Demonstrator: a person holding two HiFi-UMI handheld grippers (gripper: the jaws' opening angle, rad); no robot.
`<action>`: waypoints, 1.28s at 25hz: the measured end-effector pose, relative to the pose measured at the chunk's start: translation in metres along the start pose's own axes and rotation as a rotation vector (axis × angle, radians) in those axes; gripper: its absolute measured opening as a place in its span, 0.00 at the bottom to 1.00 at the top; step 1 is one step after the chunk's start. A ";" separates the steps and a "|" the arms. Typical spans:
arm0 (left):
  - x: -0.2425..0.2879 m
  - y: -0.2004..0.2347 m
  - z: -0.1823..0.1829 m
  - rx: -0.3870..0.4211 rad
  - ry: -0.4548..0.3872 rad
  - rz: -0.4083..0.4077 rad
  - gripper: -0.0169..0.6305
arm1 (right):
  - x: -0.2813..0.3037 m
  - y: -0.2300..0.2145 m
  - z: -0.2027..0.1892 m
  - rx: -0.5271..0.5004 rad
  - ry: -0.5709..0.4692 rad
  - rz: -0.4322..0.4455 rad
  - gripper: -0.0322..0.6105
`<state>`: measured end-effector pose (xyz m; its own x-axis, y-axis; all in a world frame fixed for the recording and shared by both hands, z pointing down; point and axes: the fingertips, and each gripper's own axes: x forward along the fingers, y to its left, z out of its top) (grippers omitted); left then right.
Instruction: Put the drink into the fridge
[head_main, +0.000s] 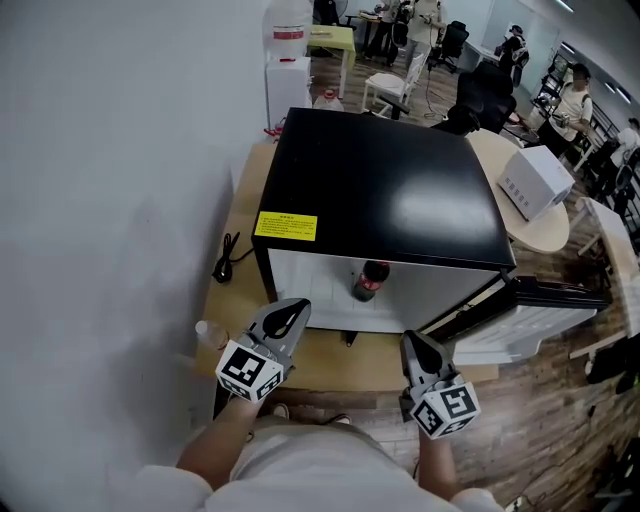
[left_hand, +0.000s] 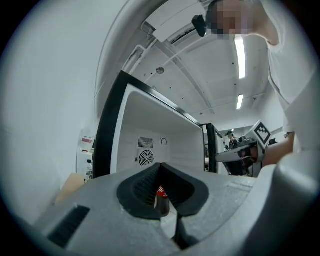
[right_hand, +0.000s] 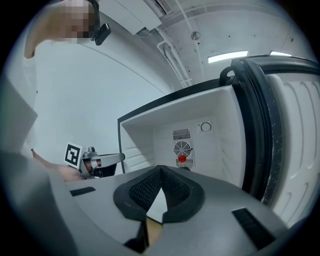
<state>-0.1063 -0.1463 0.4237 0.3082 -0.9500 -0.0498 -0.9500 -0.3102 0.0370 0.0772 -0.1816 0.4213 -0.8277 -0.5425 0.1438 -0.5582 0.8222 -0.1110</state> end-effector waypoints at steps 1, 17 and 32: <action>-0.003 0.002 0.002 0.011 0.000 0.010 0.05 | -0.001 -0.002 0.002 -0.004 -0.001 -0.007 0.05; -0.049 0.024 0.054 0.057 -0.110 0.089 0.05 | -0.020 -0.029 0.024 -0.032 -0.063 -0.139 0.05; -0.086 0.034 0.051 0.057 -0.109 0.137 0.05 | -0.019 -0.019 0.016 -0.004 -0.056 -0.173 0.05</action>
<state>-0.1676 -0.0735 0.3783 0.1714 -0.9727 -0.1565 -0.9850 -0.1727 -0.0059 0.1027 -0.1898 0.4053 -0.7211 -0.6847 0.1054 -0.6926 0.7163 -0.0851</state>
